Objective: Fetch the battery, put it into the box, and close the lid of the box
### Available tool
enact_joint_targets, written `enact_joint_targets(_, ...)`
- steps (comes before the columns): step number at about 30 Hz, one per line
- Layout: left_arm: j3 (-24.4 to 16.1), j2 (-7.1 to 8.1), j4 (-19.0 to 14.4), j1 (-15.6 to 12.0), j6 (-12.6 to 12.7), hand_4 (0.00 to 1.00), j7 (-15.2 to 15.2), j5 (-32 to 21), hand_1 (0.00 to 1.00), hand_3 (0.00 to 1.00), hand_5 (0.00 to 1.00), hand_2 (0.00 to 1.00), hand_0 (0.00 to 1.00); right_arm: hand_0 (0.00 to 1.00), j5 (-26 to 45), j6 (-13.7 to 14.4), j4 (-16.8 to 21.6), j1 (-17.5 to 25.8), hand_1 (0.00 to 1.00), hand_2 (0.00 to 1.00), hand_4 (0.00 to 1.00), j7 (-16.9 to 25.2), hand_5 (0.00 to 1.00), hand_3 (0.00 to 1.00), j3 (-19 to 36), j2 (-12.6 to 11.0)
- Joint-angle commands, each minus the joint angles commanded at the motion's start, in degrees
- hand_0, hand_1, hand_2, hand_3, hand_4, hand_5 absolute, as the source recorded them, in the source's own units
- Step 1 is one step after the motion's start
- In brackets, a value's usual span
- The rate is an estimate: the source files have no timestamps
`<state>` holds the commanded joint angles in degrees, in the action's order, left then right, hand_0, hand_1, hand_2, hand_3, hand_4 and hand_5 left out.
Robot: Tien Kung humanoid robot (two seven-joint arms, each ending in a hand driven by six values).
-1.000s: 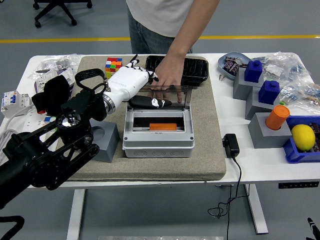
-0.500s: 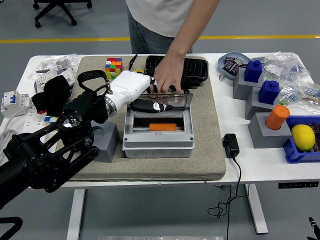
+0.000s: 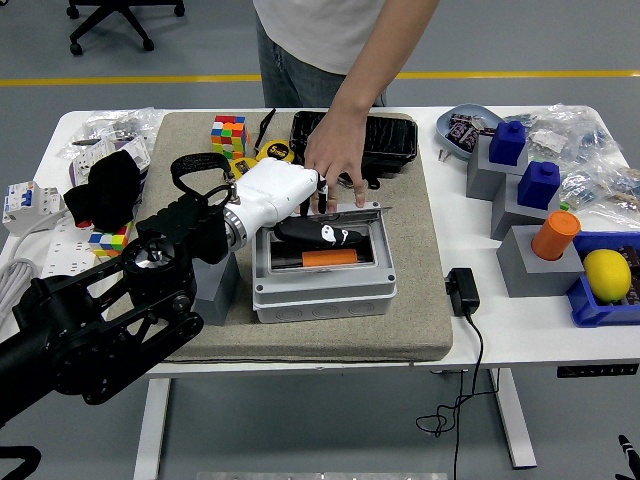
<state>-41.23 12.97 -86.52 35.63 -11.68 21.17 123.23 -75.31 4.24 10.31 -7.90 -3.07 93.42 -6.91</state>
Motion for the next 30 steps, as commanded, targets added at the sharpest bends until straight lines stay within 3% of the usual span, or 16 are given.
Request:
enact_joint_targets(12, 2.7, 0.51, -1.8, -0.7, -0.1, 0.998, 0.0, -0.6, 0.134, 0.497, 0.998, 0.399, 0.333, 0.832, -0.3, 0.0, 0.0, 0.2, 0.743, 0.744, 0.998, 0.0, 0.998, 0.800, 0.2, 0.1)
enact_joint_targets(22, 2.6, 0.29, -1.9, -1.9, 0.3, 0.998, -0.4, -0.4, 0.132, 0.497, 0.998, 0.391, 0.332, 0.831, -0.4, 0.0, 0.0, 0.3, 0.743, 0.744, 0.998, -0.1, 0.998, 0.800, 0.3, 0.2)
enact_joint_targets(25, -0.3, 0.06, -2.5, -2.8, 2.1, 0.998, -2.4, 0.1, 0.139, 0.496, 0.998, 0.366, 0.332, 0.833, -0.5, 0.0, 0.0, 0.3, 0.744, 0.744, 0.998, -0.1, 0.998, 0.800, 0.3, 0.2)
enact_joint_targets(29, -6.8, -0.92, -3.8, -5.5, 6.6, 0.998, -9.2, -5.6, 0.139, 0.496, 0.998, 0.366, 0.332, 0.833, -0.6, 0.0, 0.0, 0.3, 0.744, 0.744, 0.998, -0.1, 0.998, 0.800, 0.6, 0.3)
enact_joint_targets(30, -8.8, -1.41, -4.5, -6.4, 8.1, 0.998, -11.5, -7.8, 0.285, 0.478, 0.998, 0.366, 0.415, 0.832, -0.6, 0.0, 0.0, 0.4, 0.744, 0.744, 0.998, -0.1, 0.998, 0.801, 0.6, 0.4)
